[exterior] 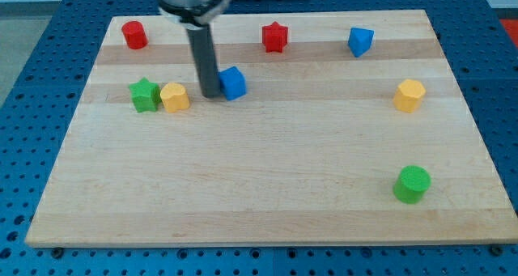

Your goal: Push the yellow hexagon towards the center left of the board

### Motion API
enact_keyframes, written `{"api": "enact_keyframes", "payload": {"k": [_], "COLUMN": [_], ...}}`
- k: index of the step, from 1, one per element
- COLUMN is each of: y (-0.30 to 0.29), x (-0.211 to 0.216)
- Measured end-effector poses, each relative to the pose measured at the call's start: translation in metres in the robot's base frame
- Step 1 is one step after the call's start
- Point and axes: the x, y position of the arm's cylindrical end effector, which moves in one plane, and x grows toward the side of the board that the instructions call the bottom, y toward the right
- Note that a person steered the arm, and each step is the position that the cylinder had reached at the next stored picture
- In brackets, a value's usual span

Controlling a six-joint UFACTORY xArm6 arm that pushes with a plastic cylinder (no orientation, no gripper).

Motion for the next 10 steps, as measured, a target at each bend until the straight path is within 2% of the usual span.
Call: {"api": "enact_keyframes", "payload": {"k": [1,3,4,5,6,7,8,9,10], "y": [0.095,0.261,0.314,0.265,0.144,-0.002,-0.089,-0.013,-0.066], "x": [0.011,-0.05,-0.013,0.029,0.038,0.04,0.057,0.074,0.101]}}
